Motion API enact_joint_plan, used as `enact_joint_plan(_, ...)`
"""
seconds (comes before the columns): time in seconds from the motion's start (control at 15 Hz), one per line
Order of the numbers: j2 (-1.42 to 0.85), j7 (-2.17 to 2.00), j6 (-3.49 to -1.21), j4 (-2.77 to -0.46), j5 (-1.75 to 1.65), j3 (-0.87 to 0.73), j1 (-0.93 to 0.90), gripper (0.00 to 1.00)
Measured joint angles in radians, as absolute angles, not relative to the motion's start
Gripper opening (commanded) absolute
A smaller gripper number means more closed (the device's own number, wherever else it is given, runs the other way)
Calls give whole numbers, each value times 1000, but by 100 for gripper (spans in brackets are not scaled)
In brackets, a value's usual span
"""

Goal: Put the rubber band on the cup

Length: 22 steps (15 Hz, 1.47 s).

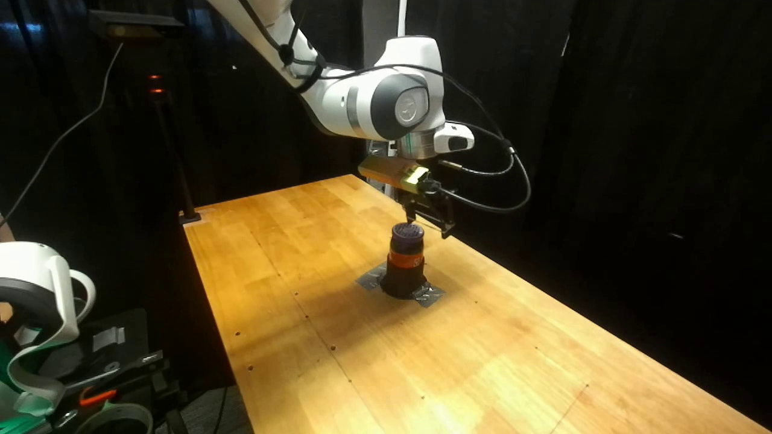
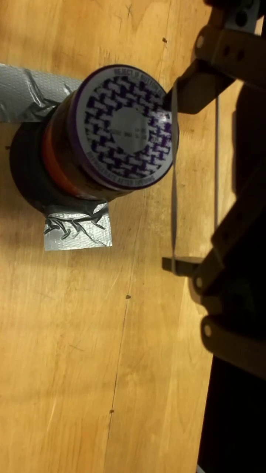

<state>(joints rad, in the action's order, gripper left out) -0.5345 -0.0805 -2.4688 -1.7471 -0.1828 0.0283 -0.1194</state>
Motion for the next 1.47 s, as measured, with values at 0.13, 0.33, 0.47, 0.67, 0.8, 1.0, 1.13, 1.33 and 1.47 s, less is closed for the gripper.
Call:
enact_joint_plan(0.13, -550, -81, -2466, -1731, -174, 29, -119, 100)
enact_joint_plan(0.33, -562, -81, -2463, -1726, -160, 31, -119, 100)
enact_joint_plan(0.47, -572, -80, -2462, -1721, -142, 32, -119, 100)
enact_joint_plan(0.67, -581, -80, -2456, -1717, -116, 35, -119, 100)
enact_joint_plan(0.8, -582, -80, -2448, -1716, -102, 36, -119, 100)
enact_joint_plan(1.0, -583, -80, -2426, -1710, -89, 39, -119, 100)
enact_joint_plan(1.13, -583, -80, -2406, -1706, -81, 41, -119, 100)
enact_joint_plan(1.33, -585, -83, -2372, -1702, -68, 49, -120, 100)
enact_joint_plan(1.47, -594, -91, -2356, -1702, -62, 58, -126, 100)
